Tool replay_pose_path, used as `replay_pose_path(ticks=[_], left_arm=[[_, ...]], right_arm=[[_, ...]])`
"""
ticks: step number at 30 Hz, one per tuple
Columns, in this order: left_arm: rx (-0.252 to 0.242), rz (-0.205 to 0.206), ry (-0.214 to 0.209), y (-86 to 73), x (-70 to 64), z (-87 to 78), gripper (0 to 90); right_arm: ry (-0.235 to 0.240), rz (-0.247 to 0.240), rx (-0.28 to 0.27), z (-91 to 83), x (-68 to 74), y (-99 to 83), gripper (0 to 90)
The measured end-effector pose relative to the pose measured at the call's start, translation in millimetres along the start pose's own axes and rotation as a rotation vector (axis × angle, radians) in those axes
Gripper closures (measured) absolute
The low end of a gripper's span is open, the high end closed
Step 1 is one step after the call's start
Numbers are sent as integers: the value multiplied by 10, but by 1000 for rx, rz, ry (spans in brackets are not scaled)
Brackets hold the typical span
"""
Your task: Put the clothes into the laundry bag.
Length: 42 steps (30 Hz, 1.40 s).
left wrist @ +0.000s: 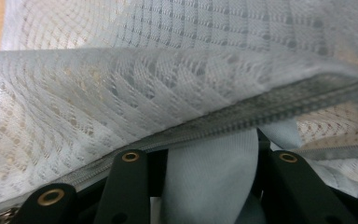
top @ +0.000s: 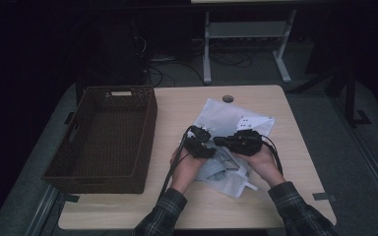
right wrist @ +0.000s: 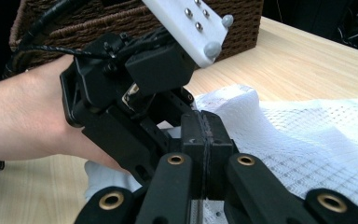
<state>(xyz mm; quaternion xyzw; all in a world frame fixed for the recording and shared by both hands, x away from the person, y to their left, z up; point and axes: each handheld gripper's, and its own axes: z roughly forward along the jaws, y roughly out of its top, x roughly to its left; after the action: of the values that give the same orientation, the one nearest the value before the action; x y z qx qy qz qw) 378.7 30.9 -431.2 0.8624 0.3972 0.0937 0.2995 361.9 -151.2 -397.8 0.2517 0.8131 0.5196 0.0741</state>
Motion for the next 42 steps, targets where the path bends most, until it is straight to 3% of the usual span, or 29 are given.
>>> replay_pose_path(ticks=[7, 11, 15, 22, 29, 38, 40, 42], left_arm=[[-15, 6, -25, -24, -26, 59, 529], [-28, 12, -58, -38, -16, 57, 425], [-41, 32, -57, -65, -23, 22, 332], [-60, 63, -58, -124, -62, -163, 202], [-84, 94, -54, -208, -66, -388, 174], [-88, 97, -73, -504, 8, -597, 139], [-80, 102, -71, -680, 44, -608, 106], [-76, 106, -70, -750, 58, -597, 101]], right_arm=[[-7, 5, 12, 1, -20, -27, 895], [-9, 9, 16, -5, -23, -33, 895], [-14, 10, 18, -17, -32, -35, 895], [-21, 14, -1, -44, -34, -12, 895], [-24, 8, -23, -91, -15, 42, 895], [-25, 9, -21, -107, -9, 40, 895], [-26, 8, -18, -105, -11, 38, 894], [-28, 6, -19, -109, -7, 37, 895]])
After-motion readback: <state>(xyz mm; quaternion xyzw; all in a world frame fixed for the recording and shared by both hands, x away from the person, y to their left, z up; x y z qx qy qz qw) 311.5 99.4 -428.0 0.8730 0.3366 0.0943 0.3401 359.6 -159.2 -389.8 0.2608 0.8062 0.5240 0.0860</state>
